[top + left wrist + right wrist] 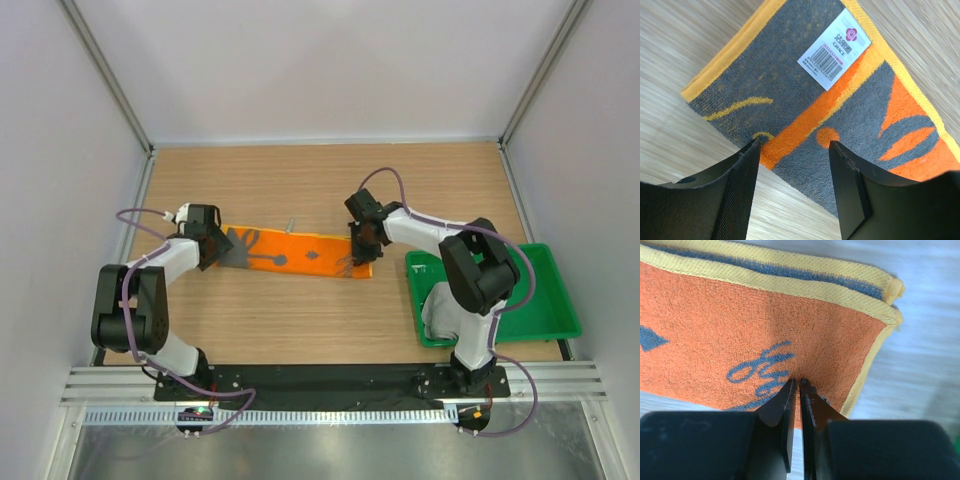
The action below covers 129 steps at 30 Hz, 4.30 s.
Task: Roll the towels
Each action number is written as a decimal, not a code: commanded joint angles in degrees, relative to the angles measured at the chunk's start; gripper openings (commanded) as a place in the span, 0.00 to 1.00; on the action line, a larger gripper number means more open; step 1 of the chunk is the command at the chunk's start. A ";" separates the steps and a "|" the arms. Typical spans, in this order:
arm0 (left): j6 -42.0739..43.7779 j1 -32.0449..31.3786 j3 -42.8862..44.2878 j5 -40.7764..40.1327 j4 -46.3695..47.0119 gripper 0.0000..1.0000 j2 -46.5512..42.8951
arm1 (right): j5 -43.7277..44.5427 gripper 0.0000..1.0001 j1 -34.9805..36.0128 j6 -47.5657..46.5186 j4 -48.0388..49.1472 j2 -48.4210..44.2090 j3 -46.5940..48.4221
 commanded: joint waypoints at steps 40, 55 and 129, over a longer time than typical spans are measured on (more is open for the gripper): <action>4.11 1.55 -0.70 -0.30 0.59 0.56 -1.34 | -4.84 0.10 -2.89 -0.01 4.10 -5.09 -7.93; 3.15 -0.82 1.05 1.19 -2.04 0.73 -8.46 | -6.50 0.62 -3.25 1.12 -0.29 -17.65 -4.50; 18.61 -3.55 12.13 -0.82 -31.76 0.83 -34.04 | 1.67 0.01 10.02 -0.36 -13.47 -1.77 32.46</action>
